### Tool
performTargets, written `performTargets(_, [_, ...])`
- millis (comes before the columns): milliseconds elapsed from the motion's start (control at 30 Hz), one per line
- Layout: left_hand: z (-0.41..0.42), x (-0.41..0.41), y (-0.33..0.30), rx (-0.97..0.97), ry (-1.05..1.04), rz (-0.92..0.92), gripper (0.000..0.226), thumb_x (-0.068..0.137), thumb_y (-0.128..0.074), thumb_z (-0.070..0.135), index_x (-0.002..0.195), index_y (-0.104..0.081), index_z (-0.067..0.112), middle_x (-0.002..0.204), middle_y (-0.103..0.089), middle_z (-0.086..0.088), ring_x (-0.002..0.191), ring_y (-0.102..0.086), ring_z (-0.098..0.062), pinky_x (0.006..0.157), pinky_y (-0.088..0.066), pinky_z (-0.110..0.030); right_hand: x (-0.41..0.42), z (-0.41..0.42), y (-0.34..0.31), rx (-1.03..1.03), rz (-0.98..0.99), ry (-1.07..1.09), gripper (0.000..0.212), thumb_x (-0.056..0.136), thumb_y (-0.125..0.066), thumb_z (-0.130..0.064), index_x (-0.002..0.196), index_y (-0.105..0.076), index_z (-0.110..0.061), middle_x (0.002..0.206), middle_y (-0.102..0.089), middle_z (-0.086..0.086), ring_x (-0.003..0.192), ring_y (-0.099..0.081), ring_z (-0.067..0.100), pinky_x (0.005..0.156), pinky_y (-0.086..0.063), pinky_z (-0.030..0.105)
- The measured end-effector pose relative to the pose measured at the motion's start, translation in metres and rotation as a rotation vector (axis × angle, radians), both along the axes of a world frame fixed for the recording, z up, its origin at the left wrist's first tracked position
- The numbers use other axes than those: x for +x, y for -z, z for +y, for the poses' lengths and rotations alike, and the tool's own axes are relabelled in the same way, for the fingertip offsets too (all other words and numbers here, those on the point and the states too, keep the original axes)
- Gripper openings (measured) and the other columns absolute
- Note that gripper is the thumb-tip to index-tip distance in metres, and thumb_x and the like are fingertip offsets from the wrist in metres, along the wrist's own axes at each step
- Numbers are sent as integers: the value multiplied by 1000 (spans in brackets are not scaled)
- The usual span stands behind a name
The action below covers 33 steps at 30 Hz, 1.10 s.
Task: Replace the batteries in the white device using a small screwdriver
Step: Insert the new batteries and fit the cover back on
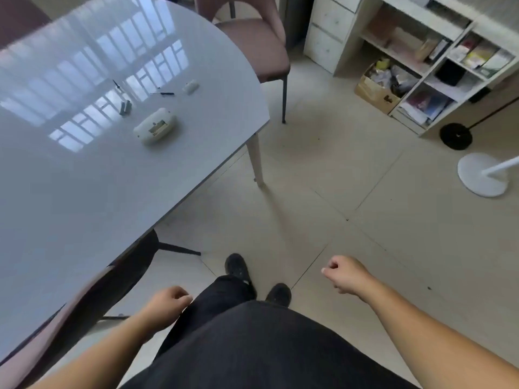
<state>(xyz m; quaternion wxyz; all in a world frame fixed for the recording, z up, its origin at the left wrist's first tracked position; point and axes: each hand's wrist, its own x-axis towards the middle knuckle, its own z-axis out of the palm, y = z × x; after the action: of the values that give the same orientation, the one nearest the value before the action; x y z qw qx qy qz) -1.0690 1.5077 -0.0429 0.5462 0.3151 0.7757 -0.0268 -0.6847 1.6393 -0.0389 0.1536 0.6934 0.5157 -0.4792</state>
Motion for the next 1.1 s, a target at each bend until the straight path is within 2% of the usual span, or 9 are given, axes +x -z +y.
performTargets(133, [-6,-20,11,-50,-88,43,13,90,-56,28,90,-64,18,92,-65,1,87,-62,-16,71,-46,-28,-53,72,1,-17,105,-22,25,89,-60,-27,90,-61,-3,79,-61,7,67,-60,21,58,-54,30])
performTargets(267, [9,-45,20,-107,-112,56,15,87,-58,29,89,-65,16,93,-66,3,87,-60,-10,67,-43,-23,-104,117,3,-25,121,-115,19,90,-59,-27,83,-60,-9,78,-63,5,64,-61,17,58,-53,29])
performTargets(433, [62,-75,21,-118,-84,40,15,87,-55,34,87,-63,21,91,-67,5,85,-61,-10,70,-45,-25,-135,155,6,-74,9,-397,22,85,-57,-38,82,-60,-16,75,-66,0,67,-61,16,63,-51,30])
performTargets(500, [93,-85,21,-62,-66,36,19,88,-53,31,90,-65,17,92,-68,2,85,-62,-13,72,-46,-26,-139,172,10,-62,-44,-492,22,83,-56,-42,78,-59,-21,75,-66,-3,67,-60,14,62,-46,28])
performTargets(633, [148,-87,13,57,-154,18,19,89,-51,30,89,-64,15,91,-67,1,84,-61,-14,74,-47,-30,-131,208,17,-48,-129,-521,24,80,-56,-40,77,-60,-17,75,-70,-1,70,-64,17,60,-44,28])
performTargets(767, [174,-81,14,52,-258,-48,17,89,-51,35,93,-62,22,95,-65,8,85,-60,-7,71,-45,-25,-128,253,30,-78,-220,-624,22,78,-53,-39,74,-60,-18,73,-69,-2,70,-63,15,57,-42,27])
performTargets(867, [176,-79,22,-6,-271,-45,18,88,-52,32,89,-64,18,94,-66,6,87,-60,-10,79,-48,-28,-146,294,37,-130,-223,-780,19,79,-50,-34,68,-54,-19,66,-60,-3,61,-52,16,56,-37,29])
performTargets(933, [176,-77,22,-58,-301,-31,12,87,-52,32,86,-61,24,94,-66,8,89,-60,-10,79,-47,-25,-170,327,32,-166,-202,-926,14,80,-47,-28,70,-49,-19,68,-53,-1,62,-45,16,57,-32,31])
performTargets(1100, [182,-64,9,-95,-466,75,10,83,-52,37,78,-56,29,90,-65,9,87,-60,-10,77,-47,-25,-257,399,-12,-231,-90,-1403,16,75,-46,-36,69,-50,-22,70,-52,-4,61,-45,14,52,-32,27])
